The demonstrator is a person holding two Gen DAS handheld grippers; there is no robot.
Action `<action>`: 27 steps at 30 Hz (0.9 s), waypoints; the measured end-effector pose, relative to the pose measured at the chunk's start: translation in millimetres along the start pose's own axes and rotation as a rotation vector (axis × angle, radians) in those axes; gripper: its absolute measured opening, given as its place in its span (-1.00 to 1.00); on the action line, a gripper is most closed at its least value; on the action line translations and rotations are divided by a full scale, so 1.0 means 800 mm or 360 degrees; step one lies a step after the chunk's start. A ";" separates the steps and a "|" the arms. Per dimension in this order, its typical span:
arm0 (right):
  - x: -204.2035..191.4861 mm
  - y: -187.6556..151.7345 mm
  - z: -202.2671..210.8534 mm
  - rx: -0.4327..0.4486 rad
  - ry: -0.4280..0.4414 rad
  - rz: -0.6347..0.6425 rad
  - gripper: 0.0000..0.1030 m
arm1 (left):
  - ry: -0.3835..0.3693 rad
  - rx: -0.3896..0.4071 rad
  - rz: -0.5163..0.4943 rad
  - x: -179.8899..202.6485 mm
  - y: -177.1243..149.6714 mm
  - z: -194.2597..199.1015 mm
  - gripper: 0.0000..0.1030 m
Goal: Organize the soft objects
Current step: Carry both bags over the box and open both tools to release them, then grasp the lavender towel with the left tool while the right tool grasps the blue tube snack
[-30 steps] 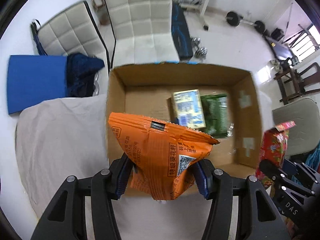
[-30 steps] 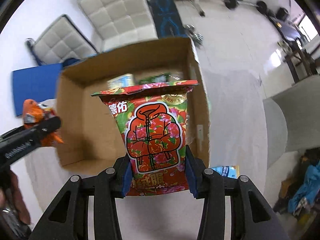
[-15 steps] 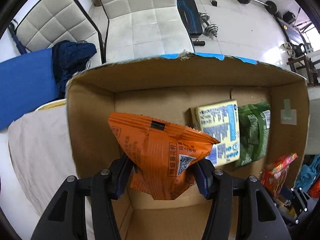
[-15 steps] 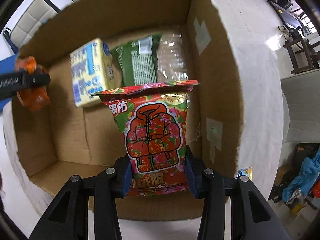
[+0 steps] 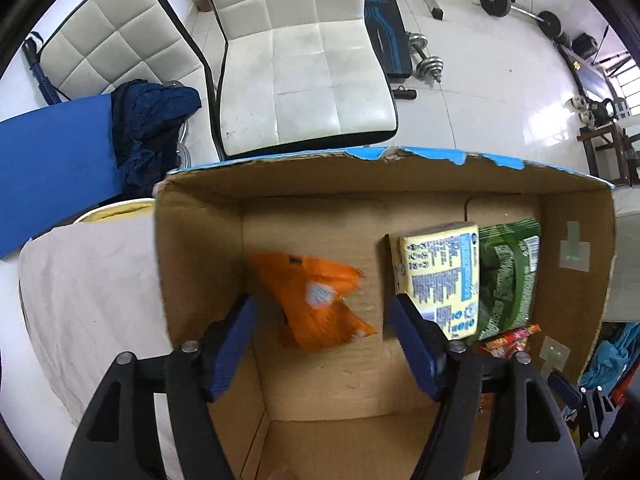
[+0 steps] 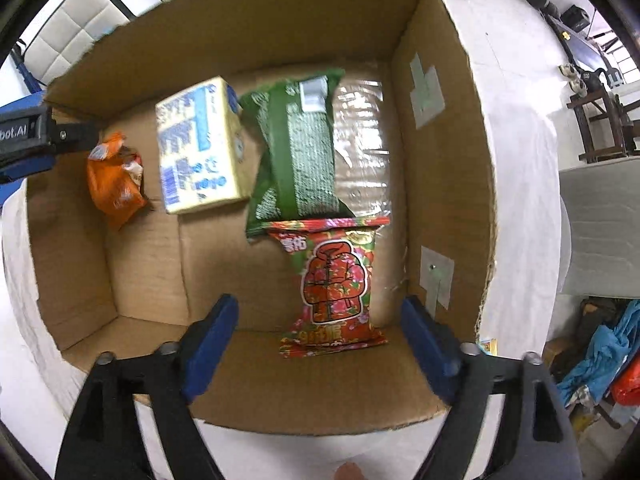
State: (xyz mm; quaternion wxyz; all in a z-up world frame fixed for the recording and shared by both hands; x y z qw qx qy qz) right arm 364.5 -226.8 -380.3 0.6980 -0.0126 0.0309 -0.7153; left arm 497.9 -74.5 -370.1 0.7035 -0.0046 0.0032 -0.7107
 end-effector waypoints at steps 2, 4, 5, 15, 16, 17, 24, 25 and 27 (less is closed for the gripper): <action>-0.003 0.002 0.011 0.0042 0.0017 -0.0009 1.00 | -0.0017 0.0026 -0.0005 -0.001 -0.005 0.012 0.40; -0.002 0.001 0.023 0.0080 0.0039 -0.0029 1.00 | -0.0036 0.0059 0.0007 -0.003 -0.012 0.026 0.72; -0.002 -0.001 0.029 0.0099 0.0035 -0.0030 1.00 | -0.0055 0.0076 0.0017 -0.004 -0.017 0.032 0.85; -0.013 -0.029 0.081 0.0219 0.0003 0.0041 1.00 | -0.0067 0.0318 0.0081 -0.013 -0.104 0.096 0.86; -0.014 -0.034 0.087 0.0237 -0.0007 0.0043 1.00 | -0.0067 0.0334 0.0097 -0.016 -0.112 0.101 0.86; -0.014 -0.039 0.093 0.0258 -0.0013 0.0050 1.00 | -0.0065 0.0358 0.0118 -0.019 -0.122 0.107 0.86; -0.023 -0.083 0.142 0.0382 -0.0037 0.0105 1.00 | -0.0034 0.0507 0.0159 -0.027 -0.177 0.152 0.86; -0.023 -0.092 0.150 0.0402 -0.0045 0.0110 1.00 | -0.0036 0.0523 0.0160 -0.027 -0.184 0.157 0.86; -0.022 -0.105 0.164 0.0430 -0.0043 0.0110 1.00 | -0.0027 0.0555 0.0157 -0.027 -0.199 0.169 0.86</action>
Point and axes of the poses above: each gripper's, at about its wrist camera, not at the fingertips, and z roughly against the way its jaws point, x to its right, y to its top, the point moved 7 cm from there along -z, roughly the way its jaws point, and after that the axes turned 12 degrees about z, right-handed, at the moved point
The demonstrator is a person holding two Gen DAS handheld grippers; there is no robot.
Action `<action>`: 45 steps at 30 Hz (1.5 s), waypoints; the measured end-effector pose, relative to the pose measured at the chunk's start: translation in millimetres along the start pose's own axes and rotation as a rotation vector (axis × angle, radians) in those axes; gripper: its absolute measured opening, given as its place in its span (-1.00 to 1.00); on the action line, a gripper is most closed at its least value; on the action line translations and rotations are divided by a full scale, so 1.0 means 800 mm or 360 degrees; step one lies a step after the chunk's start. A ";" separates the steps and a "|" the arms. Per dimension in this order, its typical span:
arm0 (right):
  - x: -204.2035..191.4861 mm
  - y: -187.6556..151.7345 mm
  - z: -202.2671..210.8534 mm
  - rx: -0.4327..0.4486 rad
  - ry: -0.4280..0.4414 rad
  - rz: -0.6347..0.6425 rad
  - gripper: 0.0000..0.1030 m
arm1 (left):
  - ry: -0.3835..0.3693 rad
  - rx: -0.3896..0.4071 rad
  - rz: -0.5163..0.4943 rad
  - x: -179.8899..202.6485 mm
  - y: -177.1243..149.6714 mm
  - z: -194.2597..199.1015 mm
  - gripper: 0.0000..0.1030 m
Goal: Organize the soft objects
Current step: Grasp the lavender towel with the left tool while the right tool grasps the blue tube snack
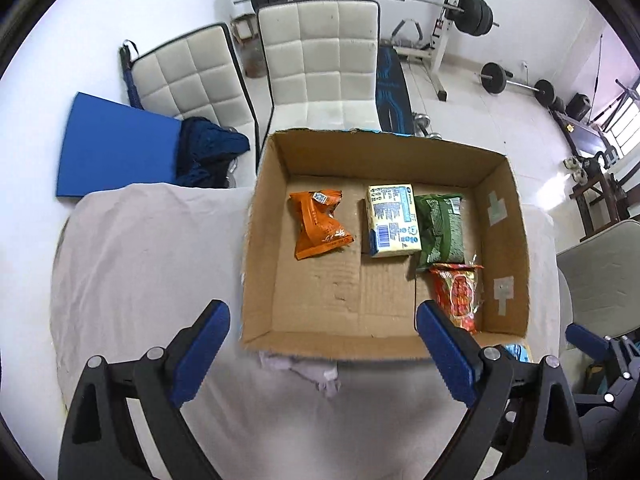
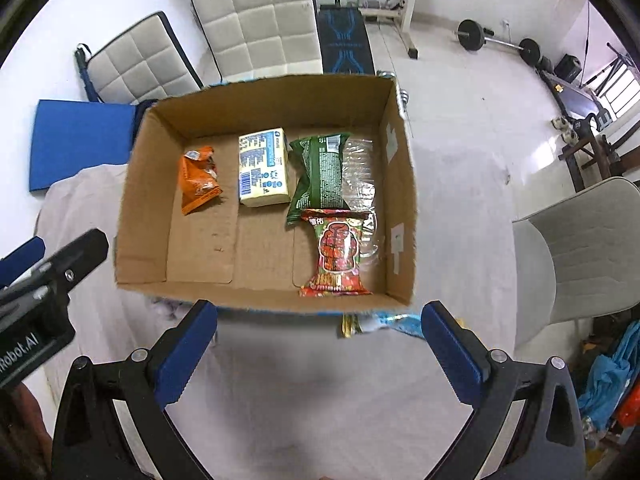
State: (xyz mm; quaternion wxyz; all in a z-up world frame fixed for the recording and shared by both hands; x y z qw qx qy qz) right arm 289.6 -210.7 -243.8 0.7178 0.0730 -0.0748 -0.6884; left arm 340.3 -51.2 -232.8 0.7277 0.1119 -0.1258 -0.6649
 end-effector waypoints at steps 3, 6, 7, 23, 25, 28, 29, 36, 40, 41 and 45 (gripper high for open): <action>0.000 -0.015 0.027 0.0044 0.0003 0.0006 1.00 | -0.0011 0.0033 -0.0014 0.001 -0.016 0.026 0.86; -0.002 -0.026 0.048 0.0073 0.0018 0.0011 1.00 | -0.0026 0.0050 -0.0018 0.000 -0.029 0.048 0.86; -0.003 -0.030 0.056 0.0084 0.0028 0.0013 1.00 | -0.0033 0.0057 -0.0014 0.000 -0.035 0.054 0.86; 0.044 -0.062 0.074 0.0104 0.0105 -0.0136 1.00 | -0.0112 0.0085 0.0198 -0.021 -0.053 0.098 0.86; 0.070 -0.073 0.049 0.0039 0.0100 -0.0206 1.00 | -0.0092 0.0032 0.0229 -0.027 -0.061 0.078 0.86; 0.103 -0.088 0.004 -0.0049 0.0110 -0.0257 1.00 | -0.0071 -0.0075 0.0292 -0.038 -0.078 0.039 0.86; 0.113 -0.093 -0.018 -0.0075 0.0114 -0.0239 1.00 | -0.0060 -0.0112 0.0307 -0.041 -0.084 0.024 0.86; 0.130 -0.114 -0.160 -0.0352 0.0005 0.0143 1.00 | 0.0058 -0.0344 0.0386 -0.057 -0.133 -0.073 0.86; 0.123 -0.114 -0.222 -0.0425 -0.0020 0.0360 0.96 | 0.0067 -0.0492 0.0465 -0.069 -0.154 -0.127 0.86; 0.119 -0.115 -0.233 -0.0442 -0.0030 0.0413 0.96 | 0.0064 -0.0514 0.0484 -0.072 -0.156 -0.136 0.86; 0.111 -0.120 -0.261 -0.0473 -0.0056 0.0513 0.60 | 0.0042 -0.0585 0.0579 -0.079 -0.159 -0.173 0.86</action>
Point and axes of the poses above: each gripper's, at about its wrist camera, not at the fingertips, and z roughly against the way its jaws point, x to its right, y to its top, the point moved 7 cm from there along -z, roughly the way its jaws point, and after that the axes turned 12 degrees about z, right-handed, at the moved point
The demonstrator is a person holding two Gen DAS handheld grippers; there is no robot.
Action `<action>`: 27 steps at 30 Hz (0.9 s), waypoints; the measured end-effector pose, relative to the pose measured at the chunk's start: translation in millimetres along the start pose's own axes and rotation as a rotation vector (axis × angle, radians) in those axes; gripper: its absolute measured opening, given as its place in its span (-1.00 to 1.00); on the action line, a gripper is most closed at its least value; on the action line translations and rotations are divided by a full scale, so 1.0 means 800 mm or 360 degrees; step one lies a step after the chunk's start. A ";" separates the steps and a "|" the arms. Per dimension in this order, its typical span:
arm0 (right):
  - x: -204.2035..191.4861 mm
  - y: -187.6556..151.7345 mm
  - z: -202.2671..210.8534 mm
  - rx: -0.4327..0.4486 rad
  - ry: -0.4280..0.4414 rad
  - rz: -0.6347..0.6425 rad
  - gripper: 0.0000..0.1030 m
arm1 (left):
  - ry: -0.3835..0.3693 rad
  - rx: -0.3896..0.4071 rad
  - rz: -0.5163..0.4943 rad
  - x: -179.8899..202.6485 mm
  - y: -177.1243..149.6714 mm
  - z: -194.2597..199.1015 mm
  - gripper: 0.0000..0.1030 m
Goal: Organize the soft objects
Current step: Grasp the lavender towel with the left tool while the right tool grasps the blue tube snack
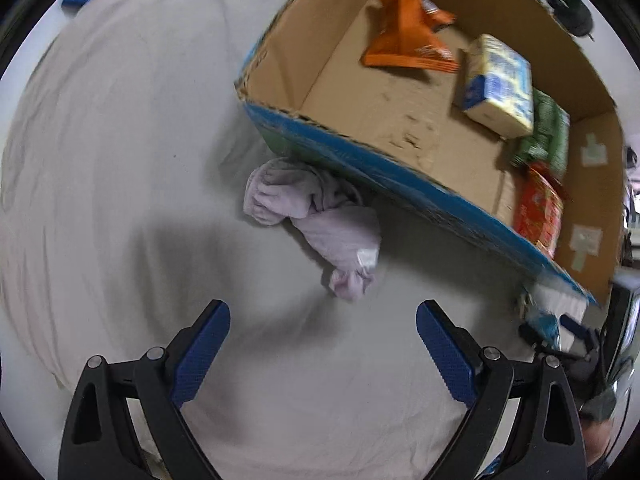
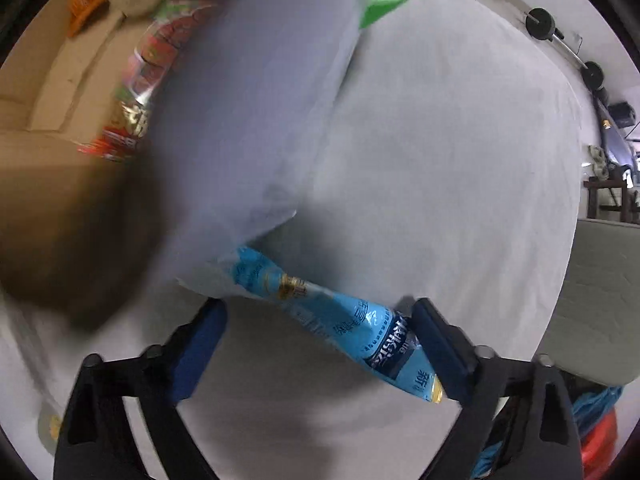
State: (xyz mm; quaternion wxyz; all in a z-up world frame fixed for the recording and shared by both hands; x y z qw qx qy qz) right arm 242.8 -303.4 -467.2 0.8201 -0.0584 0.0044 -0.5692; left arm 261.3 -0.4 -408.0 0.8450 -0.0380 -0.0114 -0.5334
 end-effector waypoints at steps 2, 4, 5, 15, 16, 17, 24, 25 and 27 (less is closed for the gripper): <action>0.001 0.000 -0.001 -0.0001 -0.0002 -0.0009 0.48 | -0.0002 -0.0037 0.0018 0.003 0.009 -0.021 0.86; 0.000 -0.006 -0.001 -0.0036 0.0014 -0.0034 0.29 | -0.0004 -0.0067 0.0033 0.005 0.015 -0.038 0.86; -0.002 -0.007 0.000 -0.0057 0.0021 -0.0045 0.26 | 0.0005 -0.0083 0.0041 0.006 0.017 -0.047 0.86; -0.052 -0.052 0.008 -0.0259 0.0604 -0.0249 0.19 | -0.0019 -0.0055 -0.0085 0.011 0.014 -0.077 0.05; -0.052 -0.053 0.009 -0.0251 0.0605 -0.0261 0.19 | -0.0028 -0.0056 -0.0104 0.013 0.012 -0.077 -0.02; -0.050 -0.052 0.012 -0.0231 0.0559 -0.0235 0.19 | -0.0030 -0.0060 -0.0122 0.016 0.008 -0.078 -0.16; -0.056 -0.045 0.007 -0.0108 0.0165 0.0160 0.24 | -0.0020 -0.0051 -0.0215 -0.001 -0.031 -0.065 -0.25; -0.059 -0.047 0.003 -0.0128 0.0177 0.0181 0.24 | -0.0019 -0.0058 -0.0226 -0.007 -0.043 -0.062 -0.25; -0.066 -0.046 0.002 -0.0106 0.0261 0.0174 0.23 | -0.0018 -0.0083 -0.0245 -0.022 -0.073 -0.056 -0.25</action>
Point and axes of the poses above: each gripper's, at about its wrist camera, not at the fingertips, and z roughly against the way its jaws point, x to its right, y to its top, the point moved 7 cm from there along -z, roughly the way its jaws point, and after that the axes turned 12 degrees about z, right-handed, at the moved point
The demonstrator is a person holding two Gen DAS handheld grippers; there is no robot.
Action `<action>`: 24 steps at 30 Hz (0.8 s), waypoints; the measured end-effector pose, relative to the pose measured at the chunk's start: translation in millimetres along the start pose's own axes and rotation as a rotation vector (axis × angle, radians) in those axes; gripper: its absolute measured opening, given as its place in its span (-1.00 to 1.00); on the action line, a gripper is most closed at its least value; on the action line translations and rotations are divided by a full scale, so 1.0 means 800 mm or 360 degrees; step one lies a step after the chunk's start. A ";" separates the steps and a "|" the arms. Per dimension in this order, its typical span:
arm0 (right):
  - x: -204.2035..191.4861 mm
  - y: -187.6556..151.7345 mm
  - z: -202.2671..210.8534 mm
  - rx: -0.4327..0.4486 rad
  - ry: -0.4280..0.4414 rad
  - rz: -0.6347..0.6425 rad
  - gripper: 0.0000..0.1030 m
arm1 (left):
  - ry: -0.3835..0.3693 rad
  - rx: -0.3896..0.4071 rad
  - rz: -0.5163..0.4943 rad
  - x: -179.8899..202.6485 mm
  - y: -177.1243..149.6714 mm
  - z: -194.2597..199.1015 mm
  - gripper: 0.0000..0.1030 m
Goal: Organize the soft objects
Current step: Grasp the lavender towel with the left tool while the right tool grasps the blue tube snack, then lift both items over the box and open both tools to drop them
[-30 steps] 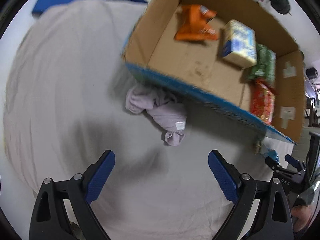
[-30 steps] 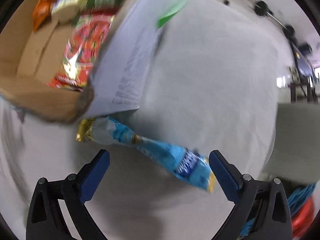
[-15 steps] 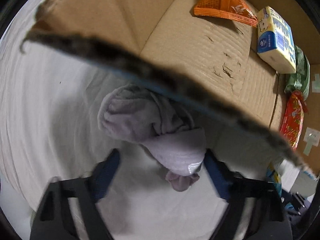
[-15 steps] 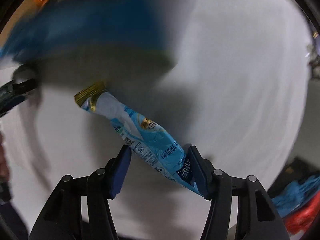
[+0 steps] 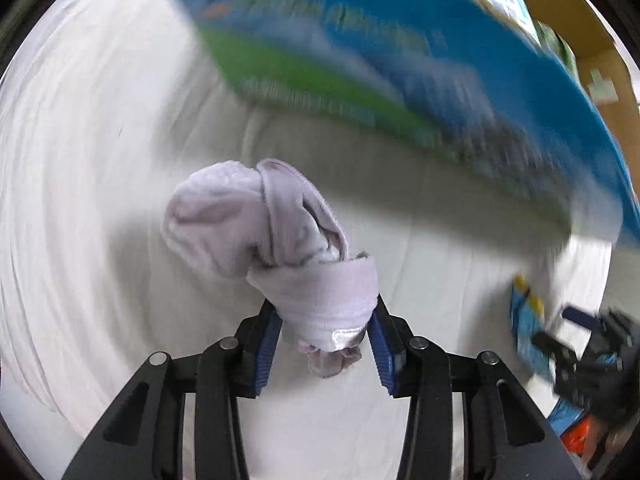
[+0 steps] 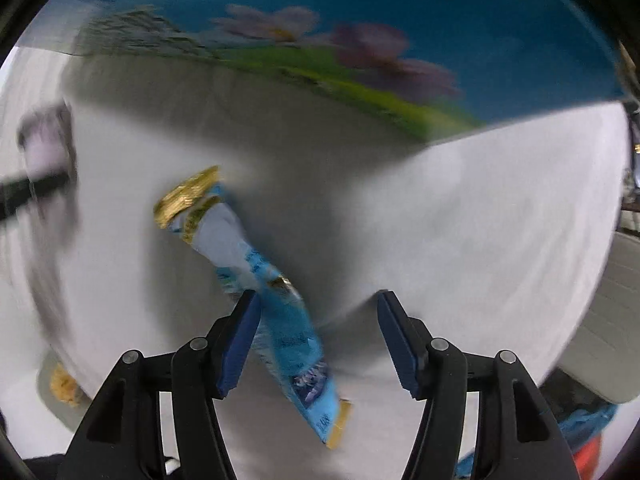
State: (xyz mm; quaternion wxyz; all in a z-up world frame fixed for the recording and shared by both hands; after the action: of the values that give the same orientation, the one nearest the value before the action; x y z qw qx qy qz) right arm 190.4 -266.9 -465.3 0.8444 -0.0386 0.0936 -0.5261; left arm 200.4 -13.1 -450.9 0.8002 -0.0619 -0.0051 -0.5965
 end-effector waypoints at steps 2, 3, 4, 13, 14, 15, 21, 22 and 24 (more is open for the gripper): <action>0.000 -0.004 0.000 -0.0003 0.0008 -0.0035 0.20 | -0.0011 -0.0044 -0.0025 -0.004 -0.028 0.000 -0.25; -0.005 -0.005 -0.001 -0.0003 0.0030 -0.0063 0.01 | -0.0012 -0.0058 -0.0032 -0.005 -0.038 -0.001 -0.25; -0.009 -0.007 -0.001 -0.0003 0.0069 -0.0093 -0.22 | -0.0009 -0.0078 -0.0044 -0.007 -0.055 -0.003 -0.25; -0.048 -0.025 -0.015 -0.0086 0.0290 -0.0208 -0.15 | -0.0148 -0.0202 0.0165 -0.041 -0.092 0.008 -0.08; -0.050 -0.028 -0.019 -0.0093 0.0297 -0.0211 -0.15 | -0.0168 -0.0183 0.0199 -0.047 -0.089 0.016 0.11; -0.052 -0.029 -0.023 -0.0106 0.0299 -0.0215 -0.15 | -0.0176 -0.0164 0.0232 -0.053 -0.088 0.021 0.20; -0.079 -0.003 -0.026 -0.0060 0.0262 -0.0380 -0.12 | -0.0174 -0.0178 0.0327 -0.049 -0.048 0.005 0.22; -0.070 -0.005 -0.024 -0.0059 0.0256 -0.0415 -0.13 | -0.0198 -0.0203 0.0328 -0.042 -0.045 -0.004 0.22; -0.066 -0.006 -0.023 -0.0055 0.0233 -0.0474 -0.15 | -0.0193 -0.0219 0.0310 -0.036 -0.038 -0.019 0.26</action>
State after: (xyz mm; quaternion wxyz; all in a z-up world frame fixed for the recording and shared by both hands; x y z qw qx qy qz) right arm 159.7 -221.3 -476.2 0.7473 -0.0281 0.1572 -0.6450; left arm 162.1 4.4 -465.2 0.8463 -0.1529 -0.0065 -0.5102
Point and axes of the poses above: each gripper's, at about its wrist camera, not at the fingertips, and z roughly against the way its jaws point, x to its right, y to its top, the point moved 7 cm from there along -z, roughly the way its jaws point, and after that the axes turned 12 degrees about z, right-handed, at the moved point
